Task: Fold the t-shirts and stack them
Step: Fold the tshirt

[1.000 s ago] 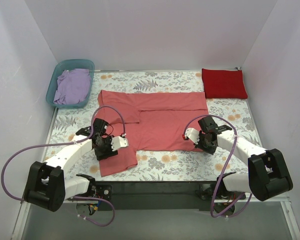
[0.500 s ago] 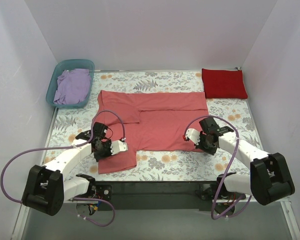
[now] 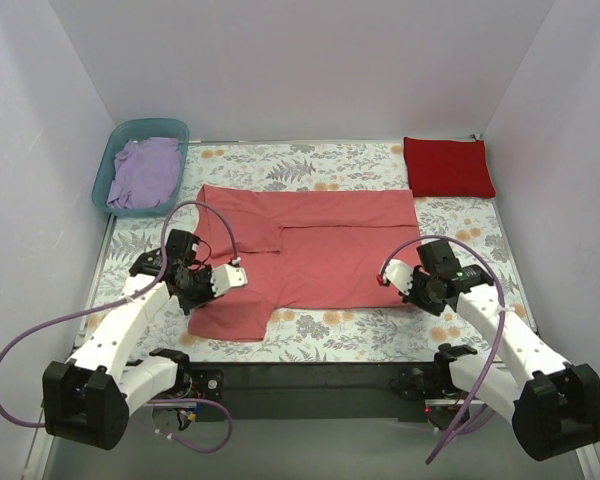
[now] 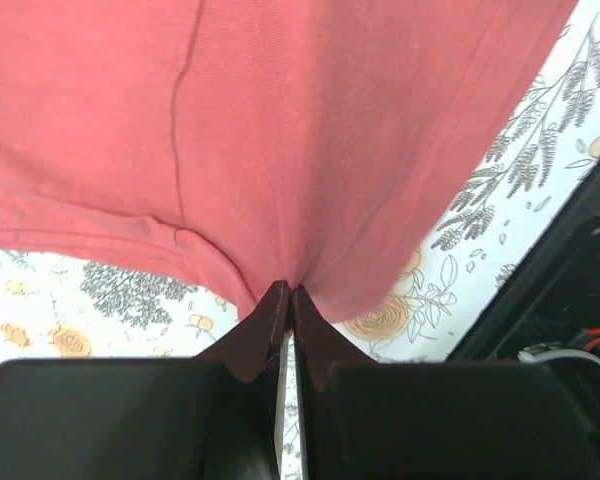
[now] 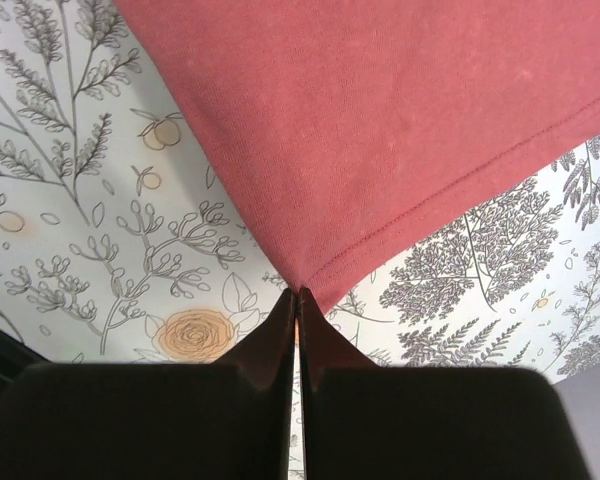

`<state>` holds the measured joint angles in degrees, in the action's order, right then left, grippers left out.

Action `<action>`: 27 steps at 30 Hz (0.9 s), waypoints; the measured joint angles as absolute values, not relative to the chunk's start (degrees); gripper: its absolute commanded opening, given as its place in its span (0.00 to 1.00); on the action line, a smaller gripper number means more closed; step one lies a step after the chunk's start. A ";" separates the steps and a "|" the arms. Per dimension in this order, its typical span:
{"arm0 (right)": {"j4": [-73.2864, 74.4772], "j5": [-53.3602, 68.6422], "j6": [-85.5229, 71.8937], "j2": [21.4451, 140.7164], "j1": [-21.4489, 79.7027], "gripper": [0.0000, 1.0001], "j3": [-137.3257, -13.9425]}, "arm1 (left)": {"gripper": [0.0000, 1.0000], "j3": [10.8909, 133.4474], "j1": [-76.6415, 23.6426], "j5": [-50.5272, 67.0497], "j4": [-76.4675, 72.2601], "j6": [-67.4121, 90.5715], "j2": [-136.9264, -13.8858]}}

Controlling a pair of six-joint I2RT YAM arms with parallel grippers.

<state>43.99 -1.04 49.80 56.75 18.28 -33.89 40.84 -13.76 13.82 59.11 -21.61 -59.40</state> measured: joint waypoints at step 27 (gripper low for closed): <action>48.36 6.22 58.65 91.33 6.98 0.01 -70.85 | 0.00 80.86 -1.96 24.88 59.46 -15.59 -94.98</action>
